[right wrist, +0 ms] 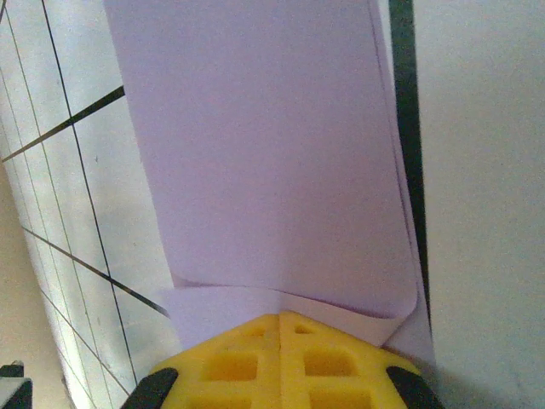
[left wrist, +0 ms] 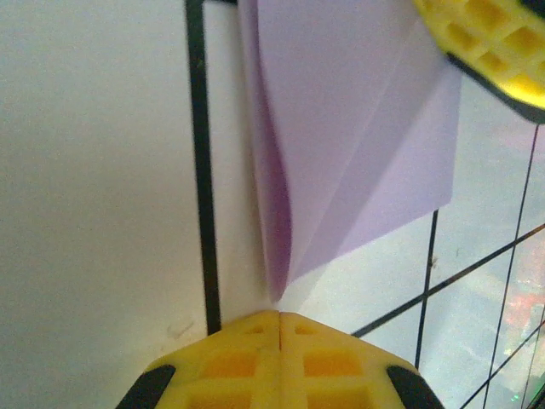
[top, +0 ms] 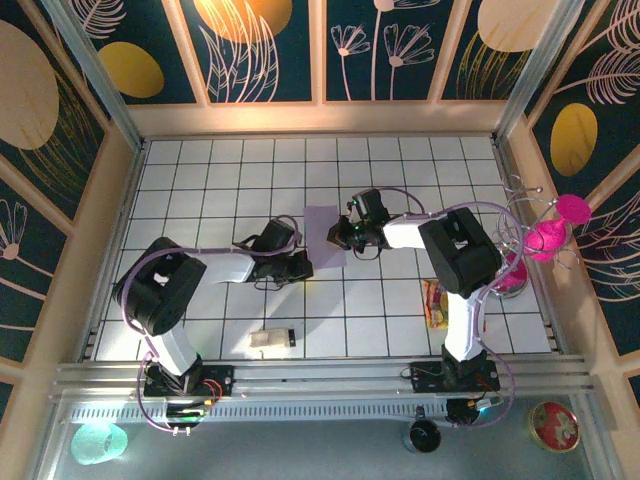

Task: Fold a paper plane with a square sheet of paper (pick it up from the middle)
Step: Fold the triangle a second time at the center of the table.

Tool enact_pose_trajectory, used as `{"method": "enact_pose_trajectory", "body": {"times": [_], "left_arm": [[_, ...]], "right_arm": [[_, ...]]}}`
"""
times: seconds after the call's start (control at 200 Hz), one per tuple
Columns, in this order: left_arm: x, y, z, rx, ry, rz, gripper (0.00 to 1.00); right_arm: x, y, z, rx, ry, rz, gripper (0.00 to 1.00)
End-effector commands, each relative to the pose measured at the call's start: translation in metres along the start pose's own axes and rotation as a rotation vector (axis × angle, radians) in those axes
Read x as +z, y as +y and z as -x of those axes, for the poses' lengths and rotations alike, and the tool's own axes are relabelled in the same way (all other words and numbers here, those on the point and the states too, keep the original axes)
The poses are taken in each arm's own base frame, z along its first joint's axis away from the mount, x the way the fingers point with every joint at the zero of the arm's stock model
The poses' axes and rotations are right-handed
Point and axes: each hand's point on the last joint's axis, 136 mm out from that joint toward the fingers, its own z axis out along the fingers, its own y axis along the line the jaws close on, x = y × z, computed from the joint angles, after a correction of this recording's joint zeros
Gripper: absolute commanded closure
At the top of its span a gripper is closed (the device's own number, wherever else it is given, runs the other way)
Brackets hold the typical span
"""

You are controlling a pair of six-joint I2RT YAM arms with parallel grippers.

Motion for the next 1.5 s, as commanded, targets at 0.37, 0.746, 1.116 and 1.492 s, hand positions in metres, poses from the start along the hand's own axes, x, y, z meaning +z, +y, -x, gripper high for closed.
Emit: {"method": "enact_pose_trajectory", "body": {"times": [0.37, 0.746, 1.116, 1.492], "left_arm": [[0.004, -0.036, 0.054, -0.027, -0.101, -0.047, 1.0], [0.022, 0.017, 0.029, -0.09, -0.034, 0.114, 1.0], [0.024, 0.03, 0.013, -0.096, 0.013, 0.137, 1.0], [0.024, 0.028, 0.013, -0.093, 0.019, 0.131, 1.0]], "right_arm": [[0.003, -0.081, -0.04, 0.119, 0.095, -0.258, 1.0], [0.002, -0.06, -0.029, 0.083, 0.084, -0.195, 1.0], [-0.015, 0.026, -0.008, -0.185, 0.045, -0.004, 0.99], [0.006, 0.004, -0.025, -0.123, 0.085, -0.085, 0.99]]}}
